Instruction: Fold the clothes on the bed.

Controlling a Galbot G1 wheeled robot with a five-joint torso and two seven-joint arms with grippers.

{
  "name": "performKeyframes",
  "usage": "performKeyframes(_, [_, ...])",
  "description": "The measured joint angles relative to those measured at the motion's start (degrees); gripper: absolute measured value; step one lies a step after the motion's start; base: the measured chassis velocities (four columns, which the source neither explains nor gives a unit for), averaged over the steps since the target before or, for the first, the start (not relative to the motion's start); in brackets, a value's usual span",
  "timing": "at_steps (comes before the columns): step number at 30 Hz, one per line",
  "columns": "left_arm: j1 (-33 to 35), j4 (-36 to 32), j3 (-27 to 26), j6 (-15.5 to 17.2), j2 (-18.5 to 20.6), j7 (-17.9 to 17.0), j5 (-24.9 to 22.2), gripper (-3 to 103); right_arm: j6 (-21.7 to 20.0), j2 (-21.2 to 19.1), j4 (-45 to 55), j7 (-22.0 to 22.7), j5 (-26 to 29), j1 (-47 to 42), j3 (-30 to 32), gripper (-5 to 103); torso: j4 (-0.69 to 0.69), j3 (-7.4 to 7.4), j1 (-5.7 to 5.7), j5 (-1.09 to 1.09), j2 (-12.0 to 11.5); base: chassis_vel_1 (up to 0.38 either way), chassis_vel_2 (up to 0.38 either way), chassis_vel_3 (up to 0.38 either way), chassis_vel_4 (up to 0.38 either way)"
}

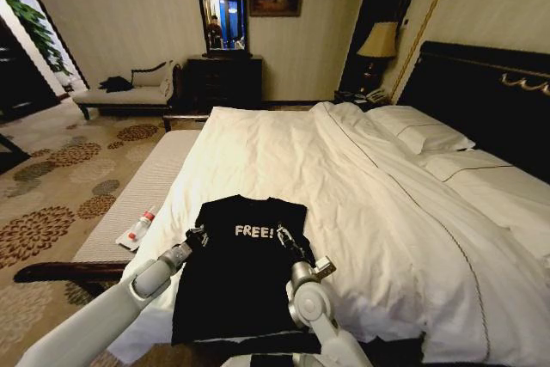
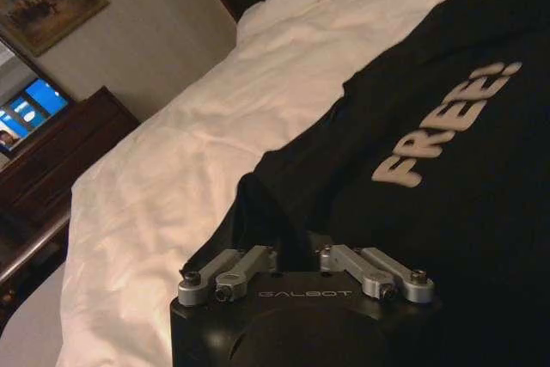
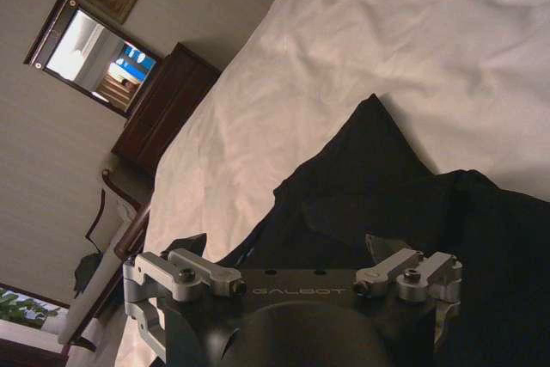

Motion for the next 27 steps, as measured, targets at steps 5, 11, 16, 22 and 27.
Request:
performKeyframes(5, [5.4, -5.2, -3.2, -0.7, 1.3, 1.6, 0.5, 38, 0.0, -0.1, -0.4, 0.1, 0.0, 0.2, -0.1, 100, -0.01, 0.0, 0.0, 0.01, 0.0, 0.0, 0.0, 0.0, 0.0])
performKeyframes(11, [10.7, -8.2, -6.2, -3.0, 1.8, 3.9, 3.0, 54, 0.0, 0.2, -0.7, 0.3, 0.0, 0.3, -0.8, 100, -0.01, 0.0, 0.0, 0.0, 0.0, 0.0, 0.0, 0.0, 0.0])
performKeyframes(16, [13.6, -8.2, -9.3, -3.6, 0.8, 4.0, 2.3, 76, -0.1, 0.1, -0.8, 0.5, 0.0, 0.4, -0.8, 100, 0.0, 0.0, 0.0, 0.0, 0.0, 0.0, 0.0, 0.0, 0.0])
performKeyframes(22, [12.9, -8.5, -16.1, 1.5, -5.3, 1.5, -10.3, 96, -0.1, -0.3, -0.7, 0.6, 0.1, 0.4, -0.5, 100, -0.01, 0.0, 0.0, 0.01, 0.0, 0.0, 0.0, 0.0, 0.0])
performKeyframes(27, [9.1, -7.9, -21.7, 7.5, -16.0, -4.0, -27.8, 100, -0.1, -0.5, -0.6, 0.6, 0.2, 0.6, -0.3, 100, -0.02, 0.0, 0.0, 0.01, 0.0, 0.0, 0.0, 0.0, 0.0])
